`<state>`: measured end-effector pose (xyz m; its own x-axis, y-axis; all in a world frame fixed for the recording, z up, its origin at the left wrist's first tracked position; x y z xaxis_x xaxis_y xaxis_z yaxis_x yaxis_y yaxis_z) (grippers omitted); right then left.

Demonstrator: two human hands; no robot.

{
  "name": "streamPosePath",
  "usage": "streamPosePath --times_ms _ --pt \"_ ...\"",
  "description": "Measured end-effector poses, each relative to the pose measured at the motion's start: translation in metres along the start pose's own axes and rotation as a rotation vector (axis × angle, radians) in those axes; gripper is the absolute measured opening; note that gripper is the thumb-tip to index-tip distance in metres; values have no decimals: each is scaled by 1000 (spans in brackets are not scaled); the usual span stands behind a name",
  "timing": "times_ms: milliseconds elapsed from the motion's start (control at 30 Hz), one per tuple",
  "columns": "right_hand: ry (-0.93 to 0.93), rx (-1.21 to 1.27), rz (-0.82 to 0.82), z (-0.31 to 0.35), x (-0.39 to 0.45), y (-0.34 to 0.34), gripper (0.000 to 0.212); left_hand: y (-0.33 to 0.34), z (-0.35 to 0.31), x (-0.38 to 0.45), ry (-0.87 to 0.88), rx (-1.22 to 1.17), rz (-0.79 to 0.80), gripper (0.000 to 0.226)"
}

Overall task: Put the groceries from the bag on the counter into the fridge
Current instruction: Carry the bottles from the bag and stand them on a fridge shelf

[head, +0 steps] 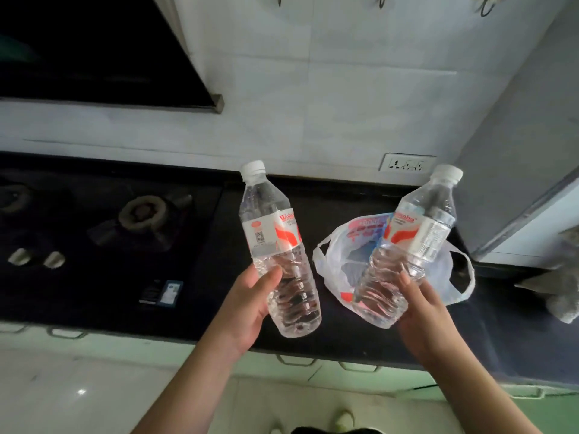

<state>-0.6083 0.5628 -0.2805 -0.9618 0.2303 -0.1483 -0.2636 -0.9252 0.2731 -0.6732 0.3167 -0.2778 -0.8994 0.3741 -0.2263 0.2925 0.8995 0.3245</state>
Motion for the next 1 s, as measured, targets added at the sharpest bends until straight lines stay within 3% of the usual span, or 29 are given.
streamPosePath --times_ms 67,200,367,500,600,767,1000 --pt "27 11 59 1 -1 10 92 -6 -5 -10 10 9 -44 79" --pt "60 -6 155 8 -1 28 80 -11 -15 -34 83 43 -145 48" --pt "66 -79 303 14 2 38 86 -5 -22 -67 162 137 -354 54" --pt "68 -122 414 16 2 44 74 6 -19 -103 249 208 -539 56" --pt "19 -241 542 17 -4 56 54 11 -9 -133 259 244 -713 58" --pt "8 -285 715 5 -19 84 57 14 1 -189 258 301 -954 64" --pt "4 -407 958 -17 -63 141 53 4 16 -273 252 331 -1206 44"
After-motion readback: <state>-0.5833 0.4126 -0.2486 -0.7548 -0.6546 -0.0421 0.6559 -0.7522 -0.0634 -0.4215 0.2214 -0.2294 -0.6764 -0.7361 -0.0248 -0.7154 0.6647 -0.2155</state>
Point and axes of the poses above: each hand's wrist, its own x-axis towards the middle knuckle, its own y-axis out of the palm, z = x × y, the point moved 1 cm from there along x, towards the middle knuckle, and after that the axes turned 2 degrees about -z, right-handed, at the moved point
